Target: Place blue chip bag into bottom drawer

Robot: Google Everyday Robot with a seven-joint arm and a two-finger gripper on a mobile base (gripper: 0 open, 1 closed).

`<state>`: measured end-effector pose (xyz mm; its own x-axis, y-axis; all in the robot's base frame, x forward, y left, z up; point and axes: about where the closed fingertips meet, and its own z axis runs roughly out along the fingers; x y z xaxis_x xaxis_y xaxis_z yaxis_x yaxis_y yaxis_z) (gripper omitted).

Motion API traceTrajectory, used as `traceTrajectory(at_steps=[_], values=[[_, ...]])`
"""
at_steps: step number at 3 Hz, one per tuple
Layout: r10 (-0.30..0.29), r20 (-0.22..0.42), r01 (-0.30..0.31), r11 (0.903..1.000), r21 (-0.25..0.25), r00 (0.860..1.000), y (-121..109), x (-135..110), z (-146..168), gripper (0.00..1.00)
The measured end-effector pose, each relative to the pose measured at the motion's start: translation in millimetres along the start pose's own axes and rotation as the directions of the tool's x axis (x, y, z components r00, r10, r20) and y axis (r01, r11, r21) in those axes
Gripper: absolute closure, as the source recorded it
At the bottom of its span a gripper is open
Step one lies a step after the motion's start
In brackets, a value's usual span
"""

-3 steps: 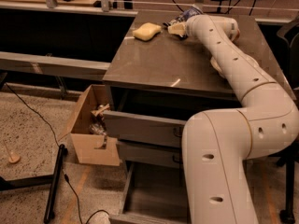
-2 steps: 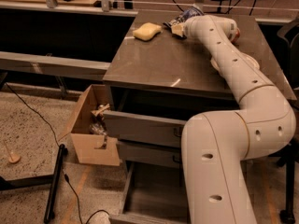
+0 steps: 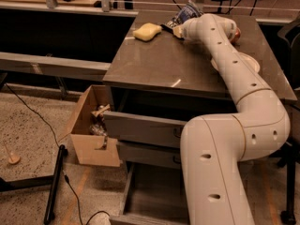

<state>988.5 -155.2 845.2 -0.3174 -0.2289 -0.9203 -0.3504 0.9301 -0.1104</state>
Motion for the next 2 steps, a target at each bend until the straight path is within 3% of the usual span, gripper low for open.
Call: traceTrajectory(at_steps=[1, 2], values=[[-0.011, -0.005, 0.01, 0.9994, -0.033, 1.0, -1, -9, -15, 1.0], [-0.022, -0.021, 0.02, 0.9969, -0.076, 1.0, -13, -19, -56, 1.0]])
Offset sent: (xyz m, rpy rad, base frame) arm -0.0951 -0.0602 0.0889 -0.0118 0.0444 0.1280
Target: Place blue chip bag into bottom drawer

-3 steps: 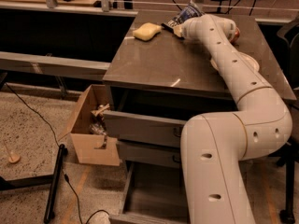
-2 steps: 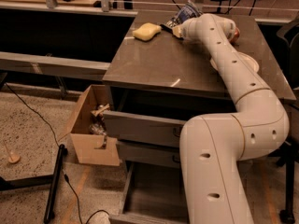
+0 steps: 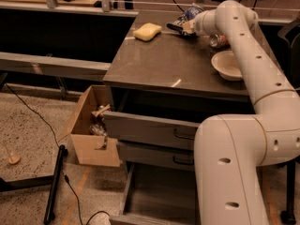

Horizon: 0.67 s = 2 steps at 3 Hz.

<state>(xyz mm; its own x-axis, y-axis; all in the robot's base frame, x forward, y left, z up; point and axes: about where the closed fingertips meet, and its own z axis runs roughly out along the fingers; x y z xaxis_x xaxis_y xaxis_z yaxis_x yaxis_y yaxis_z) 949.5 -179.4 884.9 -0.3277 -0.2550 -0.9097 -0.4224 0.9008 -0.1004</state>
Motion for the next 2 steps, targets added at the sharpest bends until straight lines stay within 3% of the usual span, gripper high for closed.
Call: traceTrajectory(at_steps=[1, 2], values=[[-0.006, -0.005, 0.006, 0.9992, -0.039, 1.0, -10, -10, -52, 1.0], [-0.02, 0.012, 0.021, 0.985, -0.171, 1.0, 4, -7, -101, 1.0]])
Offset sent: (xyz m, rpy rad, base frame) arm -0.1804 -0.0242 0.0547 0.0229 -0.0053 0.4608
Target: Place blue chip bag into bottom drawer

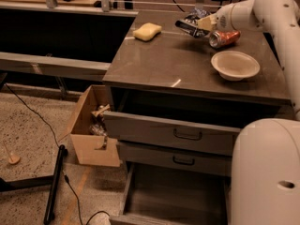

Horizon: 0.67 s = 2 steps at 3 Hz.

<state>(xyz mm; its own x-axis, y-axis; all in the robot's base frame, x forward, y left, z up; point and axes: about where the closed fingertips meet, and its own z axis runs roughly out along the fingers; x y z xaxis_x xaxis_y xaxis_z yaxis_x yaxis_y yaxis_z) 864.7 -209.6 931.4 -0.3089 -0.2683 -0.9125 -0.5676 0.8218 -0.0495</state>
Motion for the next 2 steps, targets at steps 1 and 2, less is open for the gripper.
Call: traceTrajectory(at_steps=[1, 2], values=[[-0.045, 0.057, 0.058, 0.9678, -0.245, 0.997, 43.9, 11.2, -31.4, 1.0], [-0.053, 0.028, 0.059, 0.9589, -0.278, 0.998, 53.7, 17.8, -27.8, 1.0]])
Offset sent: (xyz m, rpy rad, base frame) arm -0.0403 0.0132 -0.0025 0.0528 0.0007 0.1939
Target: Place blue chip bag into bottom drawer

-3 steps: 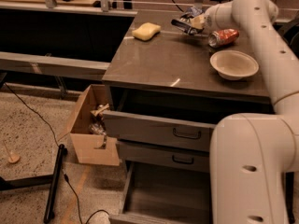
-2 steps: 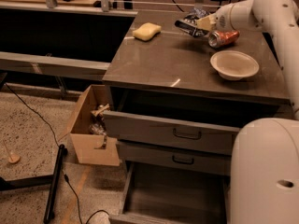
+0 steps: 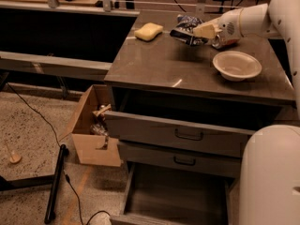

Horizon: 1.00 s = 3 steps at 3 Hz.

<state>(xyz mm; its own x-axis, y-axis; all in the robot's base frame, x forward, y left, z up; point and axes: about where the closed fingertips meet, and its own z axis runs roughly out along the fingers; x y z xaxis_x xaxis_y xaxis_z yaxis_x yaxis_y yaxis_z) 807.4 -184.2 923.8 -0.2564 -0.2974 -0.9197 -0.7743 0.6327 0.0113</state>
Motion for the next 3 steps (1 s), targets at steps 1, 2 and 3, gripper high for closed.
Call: traceTrajectory(at_steps=[1, 2, 3], values=[[0.024, -0.012, -0.024, 0.9997, -0.008, 1.0, 13, -6, -9, 1.0], [0.051, 0.015, -0.051, 0.9986, -0.017, 0.999, 51, -31, -44, 1.0], [0.077, 0.112, -0.078, 0.9969, 0.004, 0.991, 96, -73, -92, 1.0]])
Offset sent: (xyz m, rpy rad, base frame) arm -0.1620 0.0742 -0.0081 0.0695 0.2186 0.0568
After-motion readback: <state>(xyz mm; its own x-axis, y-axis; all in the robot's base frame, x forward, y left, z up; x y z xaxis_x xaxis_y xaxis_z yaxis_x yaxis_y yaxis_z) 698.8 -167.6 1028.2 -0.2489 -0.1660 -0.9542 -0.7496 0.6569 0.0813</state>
